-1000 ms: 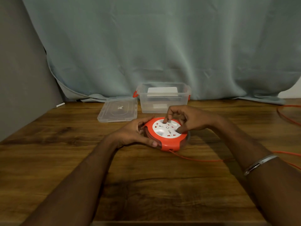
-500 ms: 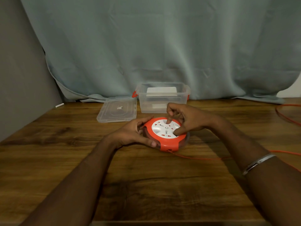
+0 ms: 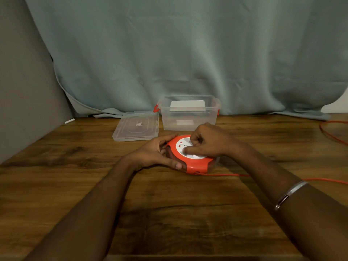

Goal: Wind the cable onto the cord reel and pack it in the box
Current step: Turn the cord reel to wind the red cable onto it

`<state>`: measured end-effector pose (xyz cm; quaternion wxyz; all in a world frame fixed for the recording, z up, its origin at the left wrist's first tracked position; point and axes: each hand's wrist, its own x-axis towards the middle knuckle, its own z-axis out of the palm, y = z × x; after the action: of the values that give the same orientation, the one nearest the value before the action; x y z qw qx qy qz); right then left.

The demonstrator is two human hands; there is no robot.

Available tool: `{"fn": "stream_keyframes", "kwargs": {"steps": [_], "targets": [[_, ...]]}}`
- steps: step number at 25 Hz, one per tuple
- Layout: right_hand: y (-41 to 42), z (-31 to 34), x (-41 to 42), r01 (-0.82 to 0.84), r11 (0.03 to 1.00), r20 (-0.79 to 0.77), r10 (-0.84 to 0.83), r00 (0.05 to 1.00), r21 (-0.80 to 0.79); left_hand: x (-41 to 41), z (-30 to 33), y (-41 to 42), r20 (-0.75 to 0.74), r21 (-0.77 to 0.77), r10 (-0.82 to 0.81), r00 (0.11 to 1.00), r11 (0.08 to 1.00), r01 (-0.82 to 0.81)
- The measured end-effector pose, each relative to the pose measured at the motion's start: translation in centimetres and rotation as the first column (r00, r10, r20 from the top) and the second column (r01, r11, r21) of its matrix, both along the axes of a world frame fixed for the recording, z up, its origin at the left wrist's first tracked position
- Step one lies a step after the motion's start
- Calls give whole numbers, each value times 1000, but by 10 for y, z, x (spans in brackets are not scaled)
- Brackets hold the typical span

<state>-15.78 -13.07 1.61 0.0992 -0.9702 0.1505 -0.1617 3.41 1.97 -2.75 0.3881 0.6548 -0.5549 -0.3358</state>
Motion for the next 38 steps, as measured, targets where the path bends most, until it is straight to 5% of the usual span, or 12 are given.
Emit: {"fn": "stream_keyframes", "kwargs": {"steps": [3, 8, 14, 30, 35, 38], "targets": [[-3, 7, -3, -23, 1000, 39, 23, 999, 8, 0, -1, 1, -11, -11, 2, 1000, 1000, -2], [-19, 14, -17, -174, 907, -50, 208, 977, 382, 3, -1, 0, -8, 4, -2, 1000, 1000, 2], [-29, 12, -17, -141, 911, -87, 189, 978, 387, 1, 2, 1, 34, 24, -2, 999, 1000, 2], [-6, 2, -2, -67, 998, -34, 68, 997, 19, 2, 0, 0, 16, 11, -7, 1000, 1000, 7], [-5, 0, 0, -128, 991, 68, 124, 990, 49, 4, -2, 0, 2, -1, -7, 1000, 1000, 7], [-15, 8, -8, -213, 945, 89, 197, 976, 250, 2, -1, 0, -15, -1, -6, 1000, 1000, 6]]}}
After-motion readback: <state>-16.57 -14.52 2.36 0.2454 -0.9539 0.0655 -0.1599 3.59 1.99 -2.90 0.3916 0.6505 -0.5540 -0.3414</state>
